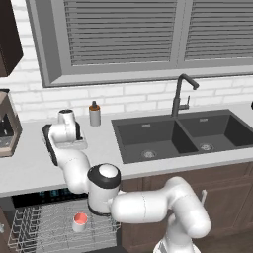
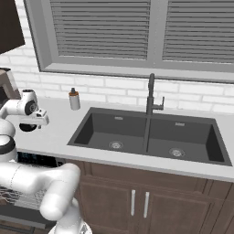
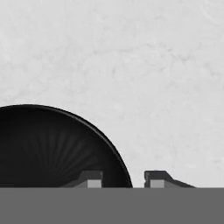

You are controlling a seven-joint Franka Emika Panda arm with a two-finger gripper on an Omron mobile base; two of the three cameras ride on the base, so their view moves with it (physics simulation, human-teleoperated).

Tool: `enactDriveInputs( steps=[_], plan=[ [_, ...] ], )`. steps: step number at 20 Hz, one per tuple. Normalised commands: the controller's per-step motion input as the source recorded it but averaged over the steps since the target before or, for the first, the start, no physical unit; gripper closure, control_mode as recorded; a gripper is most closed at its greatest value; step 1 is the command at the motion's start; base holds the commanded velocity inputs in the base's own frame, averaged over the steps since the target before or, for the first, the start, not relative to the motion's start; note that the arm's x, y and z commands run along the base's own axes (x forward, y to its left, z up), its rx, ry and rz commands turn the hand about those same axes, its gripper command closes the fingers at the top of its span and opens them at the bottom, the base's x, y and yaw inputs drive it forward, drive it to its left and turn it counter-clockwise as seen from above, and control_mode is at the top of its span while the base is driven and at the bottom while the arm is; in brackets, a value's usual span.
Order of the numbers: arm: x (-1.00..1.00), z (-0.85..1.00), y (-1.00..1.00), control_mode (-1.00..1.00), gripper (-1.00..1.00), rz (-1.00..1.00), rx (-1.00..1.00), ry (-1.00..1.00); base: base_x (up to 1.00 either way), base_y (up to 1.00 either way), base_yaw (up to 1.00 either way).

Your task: Pick up the cup and bowl from the counter, place them in the dishwasher, and close the dishwasher door.

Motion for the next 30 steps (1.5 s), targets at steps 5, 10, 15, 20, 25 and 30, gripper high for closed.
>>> enactDriveInputs(
  steps=[5, 10, 15, 20, 25, 30],
  plan=[
    [-0.14, -0.07, 0.01, -1.00, 1.00, 0.00, 0.00, 0.00, 0.00, 0.00, 0.00],
    [-0.86, 0.00, -0.20, -1.00, 1.00, 0.00, 0.00, -0.04, 0.00, 0.00, 0.00],
    [-1.00, -0.12, -0.57, -1.00, 1.00, -0.03, 0.00, -0.09, 0.00, 0.00, 0.00],
    [-1.00, -0.03, -0.46, -1.00, 1.00, -0.13, 0.00, -0.15, 0.00, 0.00, 0.00],
    [-1.00, 0.00, -0.02, -1.00, 1.00, -0.19, 0.00, -0.22, 0.00, 0.00, 0.00],
    [-1.00, 0.00, 0.00, -1.00, 1.00, -0.09, 0.00, -0.10, 0.00, 0.00, 0.00]
  ],
)
